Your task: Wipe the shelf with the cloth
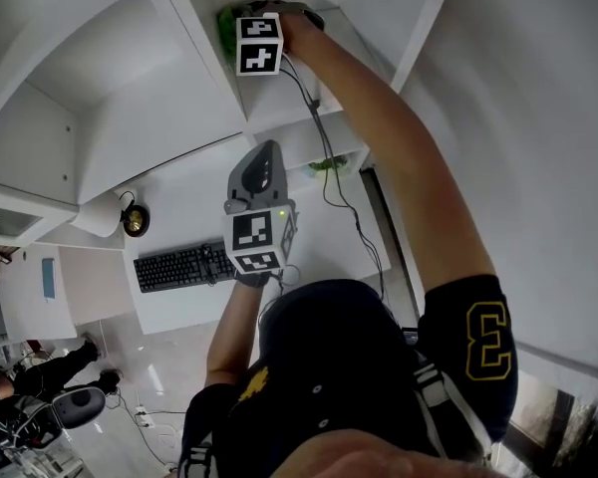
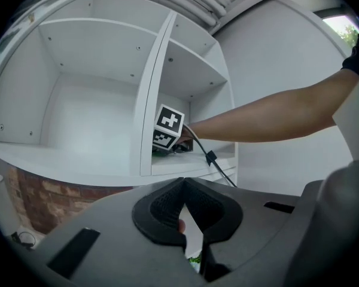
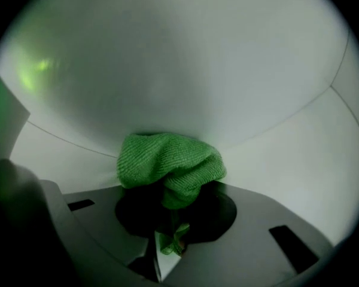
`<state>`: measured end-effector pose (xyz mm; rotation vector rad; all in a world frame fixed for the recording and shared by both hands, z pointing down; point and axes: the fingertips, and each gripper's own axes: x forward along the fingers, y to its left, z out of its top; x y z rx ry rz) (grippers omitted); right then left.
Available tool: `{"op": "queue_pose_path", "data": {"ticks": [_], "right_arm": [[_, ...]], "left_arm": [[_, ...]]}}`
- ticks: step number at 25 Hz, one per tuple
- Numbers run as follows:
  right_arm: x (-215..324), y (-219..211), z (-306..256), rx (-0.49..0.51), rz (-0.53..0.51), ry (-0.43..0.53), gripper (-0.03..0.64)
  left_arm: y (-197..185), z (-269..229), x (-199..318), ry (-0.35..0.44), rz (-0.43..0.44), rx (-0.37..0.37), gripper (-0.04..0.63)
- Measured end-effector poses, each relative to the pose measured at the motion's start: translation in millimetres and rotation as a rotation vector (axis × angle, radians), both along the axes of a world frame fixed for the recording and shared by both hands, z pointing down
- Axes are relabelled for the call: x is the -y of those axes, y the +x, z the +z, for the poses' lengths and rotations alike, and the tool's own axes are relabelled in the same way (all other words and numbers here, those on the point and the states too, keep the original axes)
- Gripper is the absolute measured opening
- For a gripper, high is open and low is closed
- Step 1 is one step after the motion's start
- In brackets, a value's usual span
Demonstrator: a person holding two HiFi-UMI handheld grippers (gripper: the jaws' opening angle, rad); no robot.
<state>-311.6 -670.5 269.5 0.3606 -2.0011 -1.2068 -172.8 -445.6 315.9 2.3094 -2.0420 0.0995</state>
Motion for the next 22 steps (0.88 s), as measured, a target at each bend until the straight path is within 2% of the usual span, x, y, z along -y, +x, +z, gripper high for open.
{"op": "queue_pose_path", "data": {"ticks": [9,14,22], "right_arm": [[4.0,10.0,3.8,-0.026,0.025,0.056,0.057],[9.4,17.4,5.6,-0.024,0.061,0.034,0.055],[20.6,30.7,4.1,-0.026,0.149,-0.054,0.055]], "left_arm": [[-5.6,4.1,-6.3,-0.019,0.014,0.034,0.018],[-12.1,1.2,-1.1,-0.022,0.006,0.044,0.018],[-17.5,-0.8,6.8,-0.016,0.012,0.066,0.018]]}}
